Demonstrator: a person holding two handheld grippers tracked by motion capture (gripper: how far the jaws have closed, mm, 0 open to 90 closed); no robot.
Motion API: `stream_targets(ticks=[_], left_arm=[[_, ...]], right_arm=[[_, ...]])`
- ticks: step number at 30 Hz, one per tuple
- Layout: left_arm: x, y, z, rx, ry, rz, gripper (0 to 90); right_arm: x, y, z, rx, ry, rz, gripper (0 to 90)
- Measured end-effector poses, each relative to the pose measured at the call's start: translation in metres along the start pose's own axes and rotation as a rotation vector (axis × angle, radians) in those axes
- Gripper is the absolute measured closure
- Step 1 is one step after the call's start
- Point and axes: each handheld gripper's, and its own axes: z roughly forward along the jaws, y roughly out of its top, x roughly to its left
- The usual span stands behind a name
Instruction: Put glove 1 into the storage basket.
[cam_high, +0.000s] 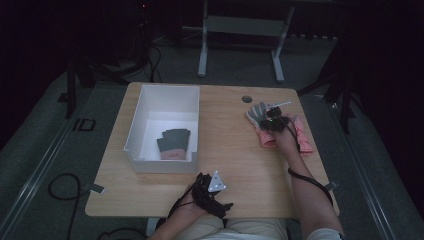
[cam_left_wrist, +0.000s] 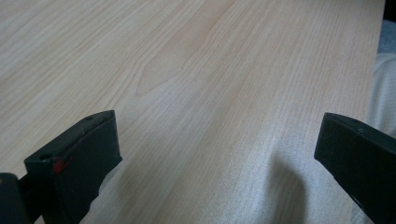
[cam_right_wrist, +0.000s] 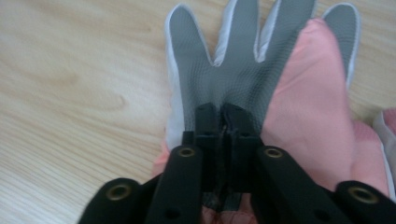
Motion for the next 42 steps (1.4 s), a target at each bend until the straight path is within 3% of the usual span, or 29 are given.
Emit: stream_targets(ticks=[4,8,10,14,18,25,33,37,42], left_arm=[[0.0,0.0,0.0,-0.003,0.002,0.004,0.0],[-0.002,0.0,0.0,-0.009,0.007,0.021,0.0],[-0.002,0.0,-0.001,-0.008,0.008,0.026,0.0],[-0.006,0.001,-0.005,-0.055,0.044,0.051,0.0],[-0.006,0.002,-0.008,-0.074,0.046,0.042,0.0],[-0.003,0.002,-0.01,-0.097,0.05,0.031,0.0],[-0.004,0.0,-0.007,-0.09,0.047,0.035,0.0],[-0.004,-0.001,-0.007,-0.09,0.043,0.046,0.0],[-0.004,-0.001,-0.007,-0.091,0.036,0.043,0.0]], right_arm=[[0.001,0.003,-0.012,-0.044,0.007,0.075,88.2],[0.009,0.005,-0.031,-0.093,0.024,0.088,88.4],[0.018,0.007,-0.045,-0.129,0.024,0.094,88.4],[0.042,0.008,-0.077,-0.199,0.018,0.084,88.4],[0.064,0.002,-0.105,-0.252,0.024,0.078,88.3],[0.095,-0.025,-0.135,-0.274,0.001,0.162,88.3],[0.114,-0.053,-0.122,-0.21,-0.037,0.183,88.3],[0.116,-0.066,-0.108,-0.169,-0.027,0.234,88.3],[0.12,-0.074,-0.091,-0.12,-0.031,0.237,88.3]])
